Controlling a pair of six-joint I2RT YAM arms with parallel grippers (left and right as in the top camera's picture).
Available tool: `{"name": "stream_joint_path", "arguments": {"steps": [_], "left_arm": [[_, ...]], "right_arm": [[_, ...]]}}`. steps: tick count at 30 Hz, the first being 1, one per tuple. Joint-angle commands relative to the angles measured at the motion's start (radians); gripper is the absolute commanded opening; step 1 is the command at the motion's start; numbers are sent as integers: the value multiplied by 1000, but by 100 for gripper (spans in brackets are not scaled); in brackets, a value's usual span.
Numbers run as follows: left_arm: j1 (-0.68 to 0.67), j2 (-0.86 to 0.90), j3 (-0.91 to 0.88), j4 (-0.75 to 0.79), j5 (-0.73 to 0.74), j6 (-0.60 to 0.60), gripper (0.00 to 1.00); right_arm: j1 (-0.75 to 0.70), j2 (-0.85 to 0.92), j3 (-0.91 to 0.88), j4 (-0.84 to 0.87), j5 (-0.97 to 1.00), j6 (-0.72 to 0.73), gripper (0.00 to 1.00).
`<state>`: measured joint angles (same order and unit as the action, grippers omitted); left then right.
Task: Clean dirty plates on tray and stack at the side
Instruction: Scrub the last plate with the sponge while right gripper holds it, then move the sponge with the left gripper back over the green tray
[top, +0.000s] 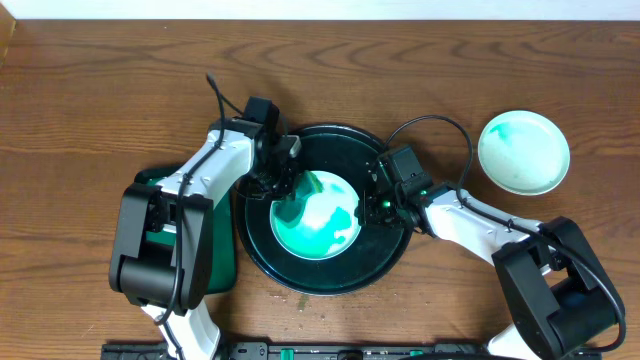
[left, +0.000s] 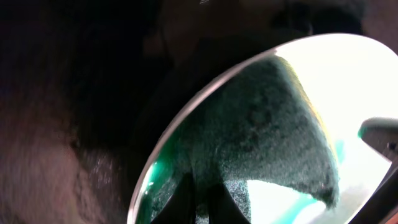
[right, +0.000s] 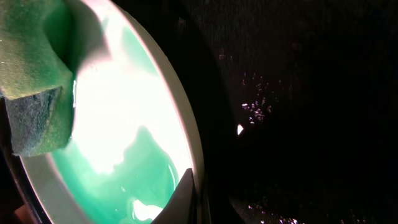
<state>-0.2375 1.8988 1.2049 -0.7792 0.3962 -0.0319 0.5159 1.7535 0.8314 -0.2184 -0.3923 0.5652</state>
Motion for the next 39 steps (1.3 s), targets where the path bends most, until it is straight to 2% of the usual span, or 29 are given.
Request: {"name": "stream_joint_path", "arguments": {"steps": [1,8,18,30,36,39], "left_arm": [[16,37,-34,-56,-200,-175,7],[-58,48,-85,-106,-182,-262,7],[-230,48,-101,-114,26,-258,8],[-291,48,-101,65,359,-258,8],[-272,48,-98,126,338,-290,7],[-240,44,-83,126,267,-341,7]], "right_arm": [[15,19,-11,-21,9,-31,1],[15,19,-11,-21,9,-31,1],[15,19,-11,-25,9,-31,1],[15,19,-11,-26,9,-31,1],[15,19,-11,-29,6,-31,1],[15,19,-11,-29,5,-31,1]]}}
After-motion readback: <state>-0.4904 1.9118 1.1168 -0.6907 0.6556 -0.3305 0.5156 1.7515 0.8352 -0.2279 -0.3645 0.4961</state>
